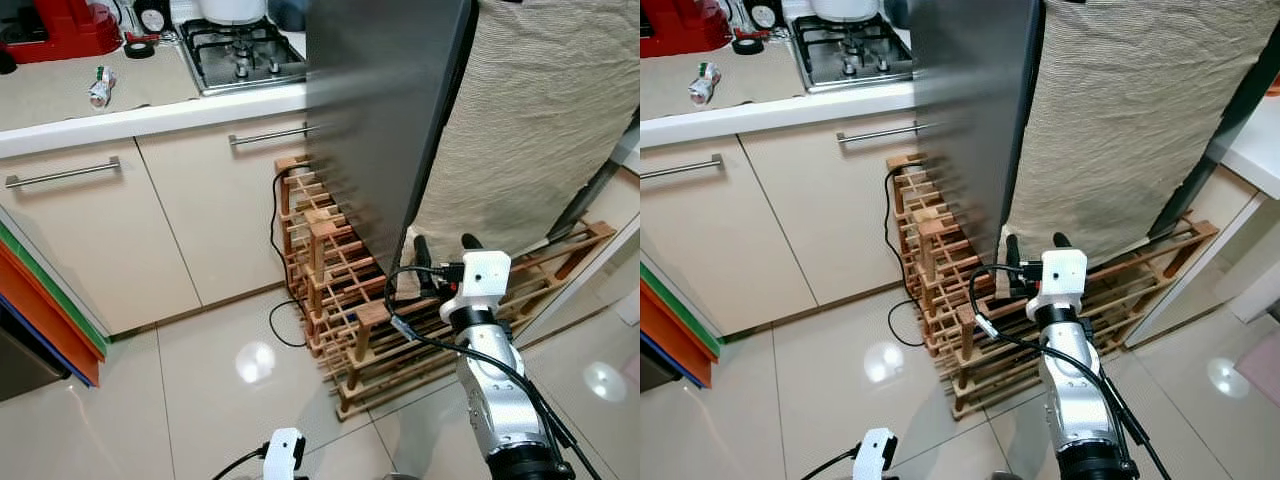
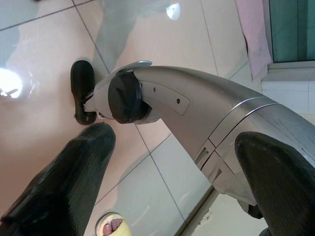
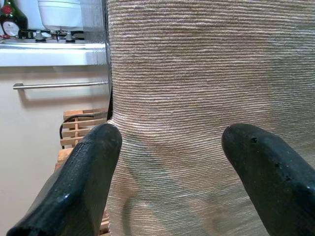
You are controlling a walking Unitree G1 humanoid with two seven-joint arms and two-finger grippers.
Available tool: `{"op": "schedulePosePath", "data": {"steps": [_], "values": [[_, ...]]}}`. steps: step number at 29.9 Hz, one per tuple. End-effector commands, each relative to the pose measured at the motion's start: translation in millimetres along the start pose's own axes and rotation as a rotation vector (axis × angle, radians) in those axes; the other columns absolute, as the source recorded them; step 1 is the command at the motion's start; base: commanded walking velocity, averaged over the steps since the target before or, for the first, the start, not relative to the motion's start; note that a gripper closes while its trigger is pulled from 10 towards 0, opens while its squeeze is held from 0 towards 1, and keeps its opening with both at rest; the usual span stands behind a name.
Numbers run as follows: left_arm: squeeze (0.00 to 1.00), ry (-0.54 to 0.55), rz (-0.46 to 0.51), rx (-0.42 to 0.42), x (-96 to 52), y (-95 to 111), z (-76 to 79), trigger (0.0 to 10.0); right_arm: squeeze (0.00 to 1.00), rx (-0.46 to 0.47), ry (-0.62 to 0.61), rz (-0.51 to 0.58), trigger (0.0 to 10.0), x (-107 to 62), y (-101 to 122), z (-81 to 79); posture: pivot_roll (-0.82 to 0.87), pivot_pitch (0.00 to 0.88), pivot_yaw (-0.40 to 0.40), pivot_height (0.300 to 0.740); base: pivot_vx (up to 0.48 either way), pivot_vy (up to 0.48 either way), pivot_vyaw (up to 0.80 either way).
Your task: Restocking fridge
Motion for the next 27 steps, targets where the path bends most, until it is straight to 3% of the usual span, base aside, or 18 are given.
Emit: {"op": "schedulePosePath", "data": {"steps": [1,10,12,20,23,27], "values": [[0.00,0.331,0.992,0.493,-120.0,272,45.9,10.0,0.00,0.004,-0.010,0.007,10.0,1.9,2,1.3,-0.06,0.000,-0.025,0.732,0.000,0.000,0.00],[0.00,0.352,0.994,0.481,-120.7,274,44.1,10.0,0.00,0.004,-0.009,0.006,10.0,1.6,1,1.2,-0.06,0.000,0.000,0.732,0.000,0.000,0.00],[0.00,0.257,0.947,0.527,-107.4,271,60.4,10.0,0.00,-0.004,-0.034,0.059,10.0,6.6,10,2.7,-0.06,0.000,0.000,0.732,0.000,0.000,0.00],[0.00,0.246,0.936,0.534,-104.3,270,62.6,10.0,0.00,0.003,-0.025,0.048,10.0,7.1,7,-2.4,-0.06,0.000,0.000,0.732,0.000,0.000,0.00],[0.00,0.243,0.935,0.533,-103.1,270,63.7,10.0,0.00,0.016,-0.022,0.002,10.0,5.3,-4,-3.6,-0.06,0.000,0.000,0.732,0.000,0.000,0.00],[0.00,0.240,0.934,0.534,-102.6,269,64.3,10.0,0.00,0.103,-0.044,-0.129,10.0,-2.8,-32,1.9,-0.06,0.000,0.000,0.732,0.000,0.000,0.00]]}}
Point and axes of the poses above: a point about 5 cm out from each wrist's last joint towards the gripper, its own x axis pointing out of the wrist towards the gripper, its own y axis along the axis of the wrist's last joint, z = x × y, the point moved 3 cm from there along x, pointing out of the wrist towards the gripper, and after that the axes turned 5 degrees about -x, right-handed, at the moved point
